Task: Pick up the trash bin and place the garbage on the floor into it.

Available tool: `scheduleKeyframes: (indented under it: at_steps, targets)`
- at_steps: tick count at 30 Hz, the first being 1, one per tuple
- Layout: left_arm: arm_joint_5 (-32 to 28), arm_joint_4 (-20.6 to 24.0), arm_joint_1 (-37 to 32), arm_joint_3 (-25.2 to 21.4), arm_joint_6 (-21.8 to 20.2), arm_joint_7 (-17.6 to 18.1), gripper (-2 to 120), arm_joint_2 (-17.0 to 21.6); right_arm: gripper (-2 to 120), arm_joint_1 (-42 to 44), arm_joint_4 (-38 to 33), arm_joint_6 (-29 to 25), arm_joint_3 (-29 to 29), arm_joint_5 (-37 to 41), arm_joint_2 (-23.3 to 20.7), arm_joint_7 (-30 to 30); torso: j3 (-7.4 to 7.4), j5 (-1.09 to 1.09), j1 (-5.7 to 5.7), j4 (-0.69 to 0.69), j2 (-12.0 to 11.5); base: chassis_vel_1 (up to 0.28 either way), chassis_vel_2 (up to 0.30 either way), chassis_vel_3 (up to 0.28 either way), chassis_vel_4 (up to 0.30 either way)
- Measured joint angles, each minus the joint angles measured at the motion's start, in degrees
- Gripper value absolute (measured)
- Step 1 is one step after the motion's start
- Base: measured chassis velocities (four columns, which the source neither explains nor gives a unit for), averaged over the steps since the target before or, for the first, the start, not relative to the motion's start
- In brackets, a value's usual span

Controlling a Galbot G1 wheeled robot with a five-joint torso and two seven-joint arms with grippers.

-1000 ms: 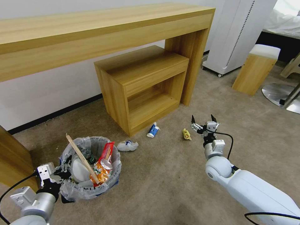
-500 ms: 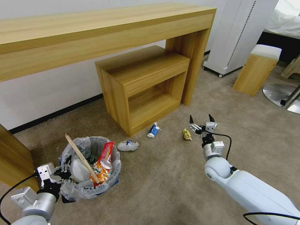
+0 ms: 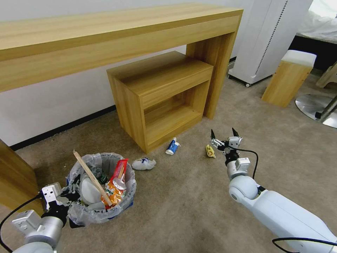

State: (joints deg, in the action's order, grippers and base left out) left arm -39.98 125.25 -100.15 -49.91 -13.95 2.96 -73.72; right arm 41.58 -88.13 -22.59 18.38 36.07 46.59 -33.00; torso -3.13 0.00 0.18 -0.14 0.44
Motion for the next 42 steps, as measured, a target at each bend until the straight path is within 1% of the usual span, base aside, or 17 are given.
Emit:
scheduleKeyframes:
  at_steps: [5,11,14,17,20,22,24,26,28,29,30,32,36,39,41,42]
  targets:
    - [0.0,0.18,-0.06,-0.02,0.02,-0.04,3,0.01,100,0.21,-0.36,0.02,0.26,-0.3,0.04,-0.02,0.0,0.0,0.0,0.0,0.0,-0.077,0.066,0.094,-0.069]
    - [0.04,0.18,-0.04,0.05,0.06,-0.08,3,-0.15,100,0.12,-0.31,-0.13,0.44,-0.64,0.25,-0.02,-0.01,-0.01,0.0,0.0,0.0,-0.186,0.192,0.161,-0.184]
    - [0.04,0.18,0.01,0.08,0.11,-0.1,3,-0.18,100,-0.09,0.28,-0.85,0.62,-1.59,0.59,-0.17,-0.02,0.0,0.01,-0.01,0.0,-0.209,0.182,0.19,-0.214]
    - [0.05,0.22,0.02,0.12,0.11,-0.1,3,-0.22,100,-0.31,1.01,-2.68,0.98,-2.81,0.95,0.31,-0.03,-0.01,0.02,-0.01,-0.01,-0.137,0.142,0.134,-0.131]
    - [0.05,0.22,0.02,0.12,0.11,-0.1,3,-0.22,100,-0.31,1.01,-2.68,0.98,-2.81,0.95,0.31,-0.03,-0.01,0.02,-0.01,-0.01,-0.119,0.132,0.086,-0.088]
    - [0.08,0.23,0.04,0.15,0.12,-0.1,3,-0.3,100,-0.49,0.61,-3.19,1.91,-2.38,1.05,1.09,-0.02,0.01,0.02,0.01,0.0,0.0,0.0,0.0,0.0]
    - [0.01,0.41,0.01,-0.06,-0.12,-0.07,3,-0.23,100,-0.66,-1.93,-0.81,4.0,-0.26,0.27,3.21,0.01,-0.01,-0.01,-0.01,0.0,0.0,0.0,0.0,0.0]
    - [-0.16,0.68,-0.06,-0.27,-0.7,-0.02,3,-0.1,100,-1.36,-2.15,-0.26,5.1,0.04,0.19,3.64,0.01,0.01,0.0,-0.01,0.0,0.0,0.0,0.0,0.0]
    - [-0.83,1.64,-0.44,-0.77,-2.45,0.01,3,0.29,100,-2.77,-2.07,0.42,7.2,0.58,-0.08,4.5,0.0,-0.01,-0.01,0.0,0.0,0.0,0.0,0.0,0.0]
    - [-0.83,1.64,-0.44,-0.77,-2.45,0.01,3,0.29,100,-2.77,-2.07,0.42,7.2,0.58,-0.08,4.5,0.0,-0.01,-0.01,0.0,0.0,0.0,0.0,0.0,0.0]
    - [-1.57,2.43,-0.88,-1.12,-4.02,-0.02,3,0.6,100,-3.45,-1.74,0.59,8.47,0.96,-0.22,4.95,0.0,0.0,0.0,0.01,0.0,0.0,0.0,0.0,0.0]
    - [-3.0,3.49,-1.84,-1.23,-5.33,0.15,3,1.22,100,-4.16,-1.18,0.87,9.48,2.51,-0.11,5.35,0.0,0.0,0.0,0.01,0.0,0.0,0.0,0.0,0.0]
    - [-3.22,4.93,-3.89,-0.19,-5.53,0.08,3,2.0,100,-4.7,-0.03,0.84,10.21,4.01,0.44,6.4,0.0,0.0,0.0,0.0,0.0,0.0,0.0,0.0,0.0]
    - [-3.16,5.08,-4.19,0.23,-5.54,-0.16,3,2.27,100,-4.98,0.51,0.75,10.57,4.23,0.65,7.0,0.0,0.0,-0.01,0.0,0.0,0.0,0.0,0.0,0.0]
    - [-2.79,5.09,-4.23,0.78,-5.5,-0.42,3,2.59,100,-5.89,1.62,0.03,11.76,5.46,0.93,9.42,0.0,0.0,-0.01,0.0,0.0,0.0,0.0,0.0,0.0]
    - [-2.79,5.09,-4.23,0.78,-5.5,-0.42,3,2.59,100,-5.89,1.62,0.03,11.76,5.46,0.93,9.42,0.0,0.0,-0.01,0.0,0.0,0.0,0.0,0.0,0.0]
